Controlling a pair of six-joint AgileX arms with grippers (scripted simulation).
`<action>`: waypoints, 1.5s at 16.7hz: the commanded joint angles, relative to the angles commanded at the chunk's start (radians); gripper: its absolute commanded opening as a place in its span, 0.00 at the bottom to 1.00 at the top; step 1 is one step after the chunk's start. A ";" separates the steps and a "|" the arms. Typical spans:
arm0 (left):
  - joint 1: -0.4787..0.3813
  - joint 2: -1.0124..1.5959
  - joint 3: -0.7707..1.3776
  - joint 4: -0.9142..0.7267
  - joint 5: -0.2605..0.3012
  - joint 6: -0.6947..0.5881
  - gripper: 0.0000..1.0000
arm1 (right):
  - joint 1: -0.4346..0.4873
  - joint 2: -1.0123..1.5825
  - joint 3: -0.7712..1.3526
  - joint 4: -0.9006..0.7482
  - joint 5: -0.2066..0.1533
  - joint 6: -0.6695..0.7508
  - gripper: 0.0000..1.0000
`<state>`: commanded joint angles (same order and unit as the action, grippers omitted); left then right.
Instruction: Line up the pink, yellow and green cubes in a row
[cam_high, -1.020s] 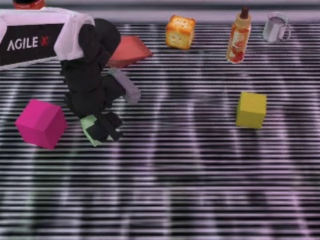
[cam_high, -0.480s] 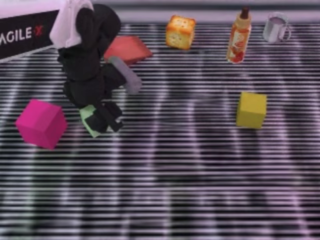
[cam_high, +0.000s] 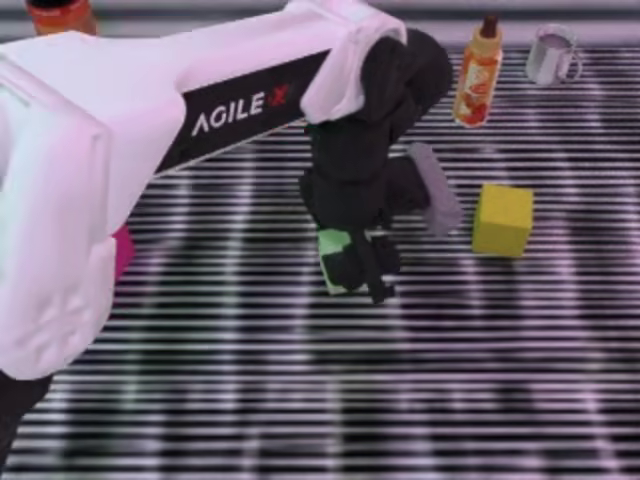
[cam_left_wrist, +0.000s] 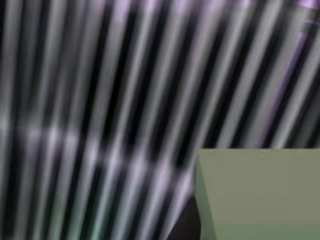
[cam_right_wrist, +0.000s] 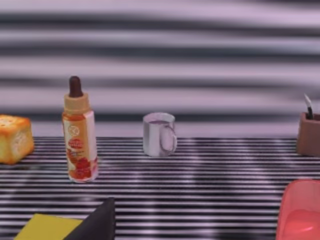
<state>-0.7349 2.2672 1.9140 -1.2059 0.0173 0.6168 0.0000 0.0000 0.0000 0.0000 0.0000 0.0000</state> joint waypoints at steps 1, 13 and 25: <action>-0.050 0.023 0.047 -0.022 0.000 0.005 0.00 | 0.000 0.000 0.000 0.000 0.000 0.000 1.00; -0.207 0.095 0.157 -0.046 0.000 0.025 0.00 | 0.000 0.000 0.000 0.000 0.000 0.000 1.00; -0.207 0.144 0.009 0.149 0.001 0.022 0.15 | 0.000 0.000 0.000 0.000 0.000 0.000 1.00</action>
<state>-0.9420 2.4114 1.9231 -1.0574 0.0183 0.6391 0.0000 0.0000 0.0000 0.0000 0.0000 0.0000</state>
